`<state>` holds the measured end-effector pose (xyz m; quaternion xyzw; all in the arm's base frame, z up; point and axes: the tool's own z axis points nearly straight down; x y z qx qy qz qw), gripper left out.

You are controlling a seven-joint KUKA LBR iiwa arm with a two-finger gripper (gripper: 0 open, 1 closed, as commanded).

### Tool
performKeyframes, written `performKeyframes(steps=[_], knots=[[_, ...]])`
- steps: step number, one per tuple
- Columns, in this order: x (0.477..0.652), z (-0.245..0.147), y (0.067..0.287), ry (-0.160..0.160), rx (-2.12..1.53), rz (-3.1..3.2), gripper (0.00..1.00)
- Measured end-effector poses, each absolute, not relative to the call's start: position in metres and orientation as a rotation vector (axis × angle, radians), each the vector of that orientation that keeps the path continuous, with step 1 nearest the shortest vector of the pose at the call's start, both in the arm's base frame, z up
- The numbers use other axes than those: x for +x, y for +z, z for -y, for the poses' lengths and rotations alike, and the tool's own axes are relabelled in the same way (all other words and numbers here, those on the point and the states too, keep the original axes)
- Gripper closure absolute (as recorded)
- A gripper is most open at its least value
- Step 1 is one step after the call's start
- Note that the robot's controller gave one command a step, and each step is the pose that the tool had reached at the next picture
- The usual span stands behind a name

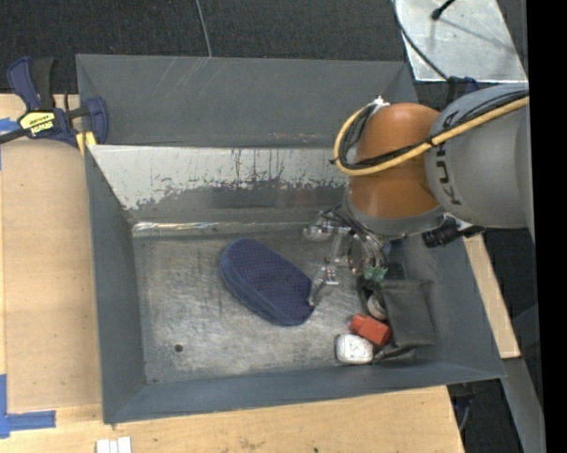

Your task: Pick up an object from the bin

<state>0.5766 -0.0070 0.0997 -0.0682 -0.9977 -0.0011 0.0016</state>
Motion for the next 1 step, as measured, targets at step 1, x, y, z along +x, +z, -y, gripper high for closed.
performKeyframes(steps=[1], knots=[[0.5706, -0.0847, 0.1567, -0.007, -0.039, 3.149, 0.00]])
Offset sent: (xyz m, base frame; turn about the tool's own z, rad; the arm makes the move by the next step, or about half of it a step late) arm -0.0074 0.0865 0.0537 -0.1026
